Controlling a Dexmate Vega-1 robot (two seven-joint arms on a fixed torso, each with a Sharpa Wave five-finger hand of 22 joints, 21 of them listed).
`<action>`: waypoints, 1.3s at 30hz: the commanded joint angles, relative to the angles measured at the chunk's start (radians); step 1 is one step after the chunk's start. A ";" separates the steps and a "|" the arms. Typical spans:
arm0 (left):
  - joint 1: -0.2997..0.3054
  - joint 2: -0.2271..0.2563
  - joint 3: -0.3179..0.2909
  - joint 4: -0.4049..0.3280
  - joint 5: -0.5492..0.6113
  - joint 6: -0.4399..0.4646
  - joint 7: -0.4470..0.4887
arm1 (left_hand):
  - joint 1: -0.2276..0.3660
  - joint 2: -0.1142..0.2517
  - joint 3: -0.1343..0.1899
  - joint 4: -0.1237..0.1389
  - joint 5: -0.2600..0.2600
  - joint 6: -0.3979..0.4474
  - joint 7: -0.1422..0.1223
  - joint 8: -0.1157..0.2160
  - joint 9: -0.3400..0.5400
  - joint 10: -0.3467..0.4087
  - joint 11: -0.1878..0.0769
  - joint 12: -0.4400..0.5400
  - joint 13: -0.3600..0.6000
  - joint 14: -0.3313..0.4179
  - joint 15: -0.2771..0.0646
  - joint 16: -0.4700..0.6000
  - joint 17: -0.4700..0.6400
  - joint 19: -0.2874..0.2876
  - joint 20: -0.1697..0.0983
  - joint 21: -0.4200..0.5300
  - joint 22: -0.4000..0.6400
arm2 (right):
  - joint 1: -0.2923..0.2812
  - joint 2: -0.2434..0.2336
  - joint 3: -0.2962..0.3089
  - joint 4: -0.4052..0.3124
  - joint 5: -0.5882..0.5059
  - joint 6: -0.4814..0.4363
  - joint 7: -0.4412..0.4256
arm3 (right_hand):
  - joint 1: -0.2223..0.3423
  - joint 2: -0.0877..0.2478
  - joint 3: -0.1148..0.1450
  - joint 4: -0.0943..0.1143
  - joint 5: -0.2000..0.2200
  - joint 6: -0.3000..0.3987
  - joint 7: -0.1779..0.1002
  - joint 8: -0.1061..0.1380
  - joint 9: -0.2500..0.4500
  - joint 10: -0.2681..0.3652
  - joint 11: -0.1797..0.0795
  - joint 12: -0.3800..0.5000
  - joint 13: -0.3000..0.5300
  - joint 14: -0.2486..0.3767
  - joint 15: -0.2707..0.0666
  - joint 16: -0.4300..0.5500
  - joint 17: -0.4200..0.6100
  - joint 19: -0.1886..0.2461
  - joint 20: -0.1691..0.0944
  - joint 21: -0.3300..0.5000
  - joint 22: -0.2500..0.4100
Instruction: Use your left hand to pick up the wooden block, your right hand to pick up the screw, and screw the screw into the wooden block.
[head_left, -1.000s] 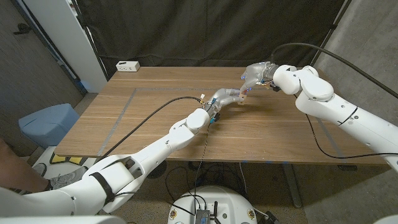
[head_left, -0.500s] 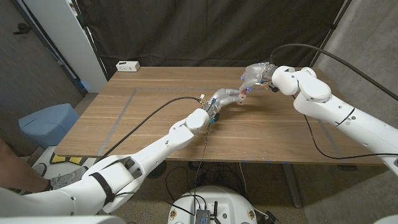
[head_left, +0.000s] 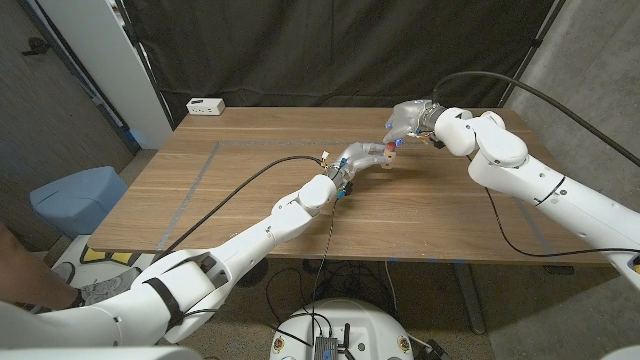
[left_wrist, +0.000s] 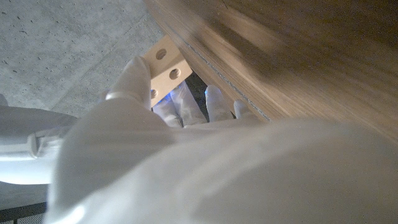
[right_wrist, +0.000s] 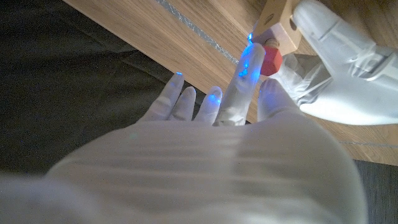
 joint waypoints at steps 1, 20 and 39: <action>0.002 0.001 0.000 -0.001 0.000 -0.003 0.000 | 0.006 0.039 0.026 0.019 0.005 0.026 0.015 0.006 0.005 0.008 -0.003 0.008 0.025 0.011 -0.053 -0.002 0.002 0.003 0.009 0.005 0.005 | -0.011 0.004 0.000 -0.009 -0.010 -0.020 -0.022 | -0.021 -0.006 -0.007 0.001 0.004 0.006 0.001 0.002 0.000 0.014 0.007 0.001 0.001 0.015 -0.066 0.005 0.002 0.011 0.000 0.008 0.006; 0.006 0.004 -0.004 -0.013 0.002 -0.004 0.009 | 0.003 0.038 0.027 0.020 0.005 0.027 0.015 0.006 0.005 0.009 -0.003 0.008 0.025 0.010 -0.054 -0.002 0.002 0.004 0.009 0.006 0.005 | -0.074 -0.014 0.060 -0.064 0.028 -0.105 -0.099 | -0.100 -0.007 -0.035 0.021 0.000 -0.096 0.000 -0.057 -0.001 0.006 0.027 -0.021 0.002 0.016 -0.050 -0.005 0.005 -0.016 0.019 -0.003 0.006; -0.001 0.005 -0.014 -0.029 0.008 0.007 0.031 | -0.001 0.037 0.024 0.022 0.005 0.027 0.015 0.006 0.005 0.009 -0.003 0.009 0.025 0.011 -0.055 -0.001 0.003 0.003 0.009 0.005 0.005 | -0.076 0.011 0.101 -0.034 0.159 -0.121 -0.220 | -0.113 0.008 -0.042 0.013 -0.002 -0.233 -0.011 -0.128 0.001 -0.003 0.061 -0.027 0.005 0.024 -0.034 -0.009 0.005 -0.009 0.044 0.004 0.008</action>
